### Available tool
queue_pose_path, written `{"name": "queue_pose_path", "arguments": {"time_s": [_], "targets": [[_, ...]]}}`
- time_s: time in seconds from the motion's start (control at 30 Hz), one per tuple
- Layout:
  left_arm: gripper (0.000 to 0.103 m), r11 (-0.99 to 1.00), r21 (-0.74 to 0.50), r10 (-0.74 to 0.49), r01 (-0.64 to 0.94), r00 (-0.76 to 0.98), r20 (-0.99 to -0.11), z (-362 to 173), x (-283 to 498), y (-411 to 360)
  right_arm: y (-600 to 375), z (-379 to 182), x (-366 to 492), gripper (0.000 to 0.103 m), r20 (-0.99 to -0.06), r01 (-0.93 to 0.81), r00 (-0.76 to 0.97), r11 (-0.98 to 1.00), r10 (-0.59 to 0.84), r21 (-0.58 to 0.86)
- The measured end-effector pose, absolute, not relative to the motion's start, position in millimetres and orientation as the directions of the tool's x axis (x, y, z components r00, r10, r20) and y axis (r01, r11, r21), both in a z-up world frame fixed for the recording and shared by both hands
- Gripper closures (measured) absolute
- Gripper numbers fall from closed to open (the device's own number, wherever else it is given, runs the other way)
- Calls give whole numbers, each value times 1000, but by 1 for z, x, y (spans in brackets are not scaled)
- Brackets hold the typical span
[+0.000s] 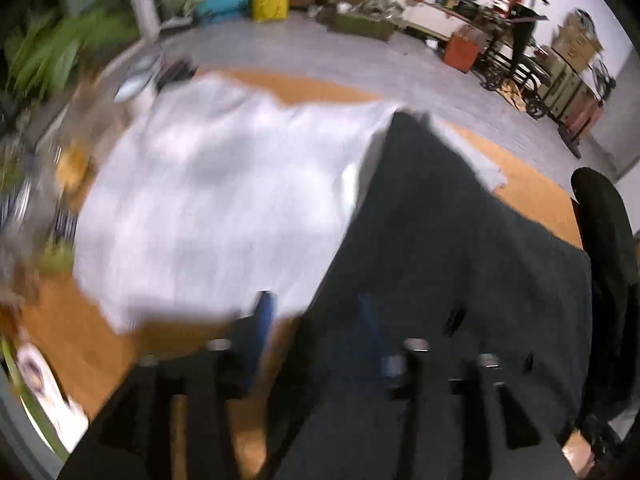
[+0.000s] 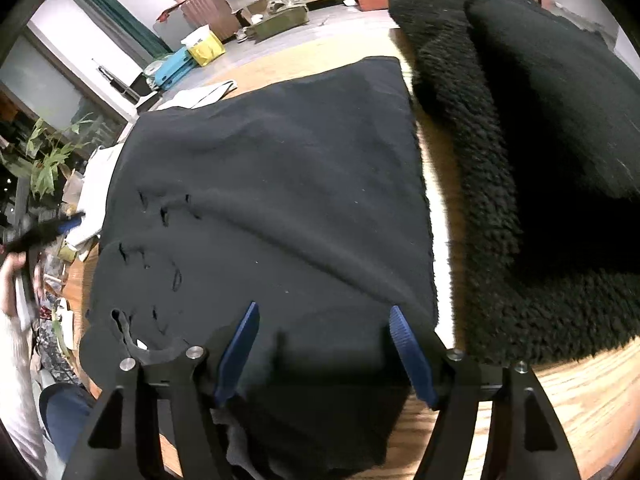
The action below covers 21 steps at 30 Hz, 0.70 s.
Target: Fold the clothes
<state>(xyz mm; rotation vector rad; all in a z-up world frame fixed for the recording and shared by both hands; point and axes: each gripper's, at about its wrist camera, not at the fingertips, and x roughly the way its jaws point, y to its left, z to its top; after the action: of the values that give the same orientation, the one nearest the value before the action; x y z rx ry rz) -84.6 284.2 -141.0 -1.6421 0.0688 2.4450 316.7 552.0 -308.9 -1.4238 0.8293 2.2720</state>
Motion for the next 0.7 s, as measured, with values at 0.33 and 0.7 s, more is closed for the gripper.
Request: {"name": "queue_pose_path", "arguments": {"time_s": [0.33, 0.7], "targets": [[34, -979, -88, 131, -183, -237, -963, -159, -166, 341, 550, -320, 307, 31, -911, -559, -409, -776, -48, 292], [91, -959, -256, 274, -119, -180, -945, -154, -175, 326, 564, -324, 308, 28, -922, -605, -388, -752, -8, 262]]}}
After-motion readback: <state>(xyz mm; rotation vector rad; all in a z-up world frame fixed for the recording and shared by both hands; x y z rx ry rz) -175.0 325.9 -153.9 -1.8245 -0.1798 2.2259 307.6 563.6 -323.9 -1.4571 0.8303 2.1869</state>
